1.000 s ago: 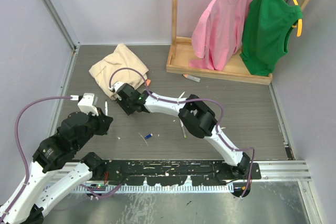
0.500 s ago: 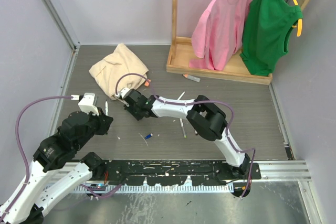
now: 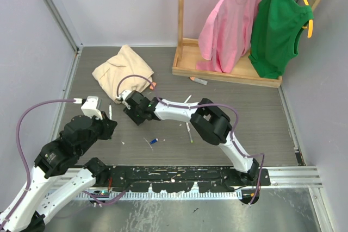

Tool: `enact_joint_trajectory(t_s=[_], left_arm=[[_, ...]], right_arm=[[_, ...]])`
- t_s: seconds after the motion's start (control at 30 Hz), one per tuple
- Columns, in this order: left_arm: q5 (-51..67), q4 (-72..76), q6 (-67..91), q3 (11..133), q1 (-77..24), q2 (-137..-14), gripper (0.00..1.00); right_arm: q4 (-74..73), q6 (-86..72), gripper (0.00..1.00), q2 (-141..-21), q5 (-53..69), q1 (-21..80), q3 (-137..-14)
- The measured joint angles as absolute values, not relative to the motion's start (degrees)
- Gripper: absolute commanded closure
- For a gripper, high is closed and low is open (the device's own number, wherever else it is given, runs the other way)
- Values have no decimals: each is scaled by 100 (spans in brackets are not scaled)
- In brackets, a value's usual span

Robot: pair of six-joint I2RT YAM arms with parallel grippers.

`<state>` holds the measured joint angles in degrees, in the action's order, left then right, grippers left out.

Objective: Insert the pens into the pen caps
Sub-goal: Pick up the pen cap from the center of the board.

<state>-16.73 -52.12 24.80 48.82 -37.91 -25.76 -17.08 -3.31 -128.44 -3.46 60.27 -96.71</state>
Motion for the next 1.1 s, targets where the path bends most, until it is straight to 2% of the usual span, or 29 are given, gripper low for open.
enact_joint_trajectory(t_s=[0.3, 0.5, 0.7, 0.9, 1.1], left_arm=[[-1673, -5212, 2482, 4882, -3791, -2574, 100], [-1673, -5212, 2482, 4882, -3791, -2574, 100], [-1673, -5212, 2482, 4882, -3791, -2574, 100], [-1675, -5212, 2482, 4882, -3791, -2574, 100], [-1673, -5210, 2480, 4880, -3791, -2574, 100]], right_arm=[[-1806, -331, 59, -13456, -316, 6014, -10584], [-1905, -296, 77, -13756, -377, 5988, -11072], [-1925, -268, 90, -13749, -445, 5988, -11063], [-1675, -255, 98, -13131, -493, 5951, -10075], [-1122, -617, 100, -11489, -381, 5590, -8095]])
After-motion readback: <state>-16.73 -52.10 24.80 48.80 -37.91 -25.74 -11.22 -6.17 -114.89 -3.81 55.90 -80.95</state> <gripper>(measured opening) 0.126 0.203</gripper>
